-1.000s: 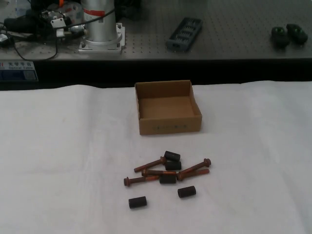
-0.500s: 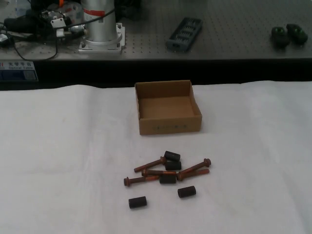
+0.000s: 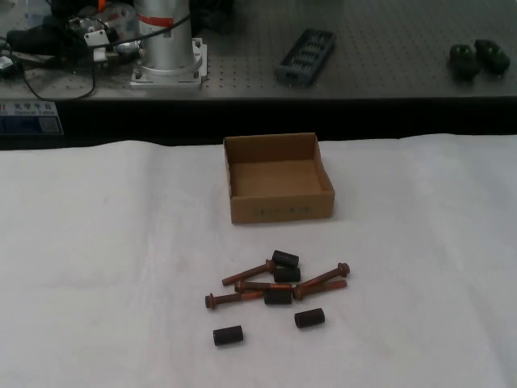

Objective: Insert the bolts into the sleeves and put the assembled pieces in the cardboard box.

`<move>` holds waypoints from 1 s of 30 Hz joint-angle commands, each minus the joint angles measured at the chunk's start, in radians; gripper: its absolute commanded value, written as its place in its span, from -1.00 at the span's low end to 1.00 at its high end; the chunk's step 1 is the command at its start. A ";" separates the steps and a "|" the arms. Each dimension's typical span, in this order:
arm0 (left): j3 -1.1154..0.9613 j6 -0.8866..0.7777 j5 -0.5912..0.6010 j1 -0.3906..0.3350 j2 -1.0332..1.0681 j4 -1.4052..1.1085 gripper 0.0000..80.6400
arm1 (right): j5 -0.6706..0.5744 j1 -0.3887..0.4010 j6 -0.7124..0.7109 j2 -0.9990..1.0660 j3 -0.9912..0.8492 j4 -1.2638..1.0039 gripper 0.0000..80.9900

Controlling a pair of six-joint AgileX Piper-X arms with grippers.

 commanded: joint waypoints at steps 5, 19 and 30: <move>0.000 0.012 -0.006 0.000 -0.002 0.086 -0.53 | 0.003 -0.004 -0.009 -0.002 -0.007 -0.001 -0.28; 0.000 0.012 -0.006 0.000 -0.002 0.083 -0.53 | 0.003 -0.004 -0.009 -0.002 -0.007 -0.001 -0.28; 0.000 -0.075 0.059 0.000 -0.002 0.013 -0.53 | -0.007 -0.004 0.130 -0.002 -0.007 -0.011 -0.28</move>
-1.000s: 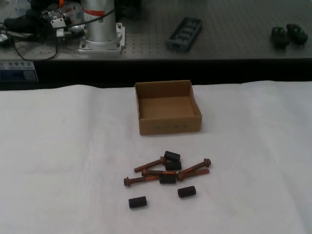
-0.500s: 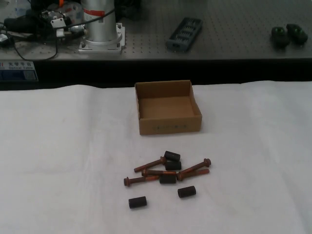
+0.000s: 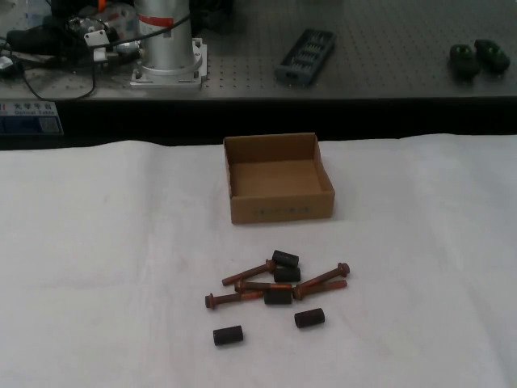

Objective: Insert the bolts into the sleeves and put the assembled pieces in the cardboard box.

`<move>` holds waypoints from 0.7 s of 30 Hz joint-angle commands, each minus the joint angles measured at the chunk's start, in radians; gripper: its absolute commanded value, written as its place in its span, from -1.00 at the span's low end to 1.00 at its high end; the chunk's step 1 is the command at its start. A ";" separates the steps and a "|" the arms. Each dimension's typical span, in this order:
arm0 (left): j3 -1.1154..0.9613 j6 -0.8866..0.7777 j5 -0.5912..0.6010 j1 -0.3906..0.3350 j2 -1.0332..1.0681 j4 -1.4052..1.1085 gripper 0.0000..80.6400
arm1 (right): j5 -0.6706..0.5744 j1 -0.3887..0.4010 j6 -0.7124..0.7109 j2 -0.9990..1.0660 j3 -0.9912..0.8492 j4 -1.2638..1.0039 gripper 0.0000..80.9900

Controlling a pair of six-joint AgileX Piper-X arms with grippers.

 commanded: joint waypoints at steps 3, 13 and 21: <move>0.000 -0.177 0.079 0.000 -0.002 -0.017 -0.53 | -0.007 -0.004 0.119 -0.002 -0.007 -0.011 -0.28; 0.000 -0.349 0.078 0.000 -0.002 -0.024 -0.53 | -0.078 -0.004 0.247 -0.002 -0.007 -0.011 -0.28; 0.000 -0.507 0.155 0.000 -0.002 -0.198 -0.05 | -0.210 -0.004 0.247 -0.002 -0.007 -0.167 -0.28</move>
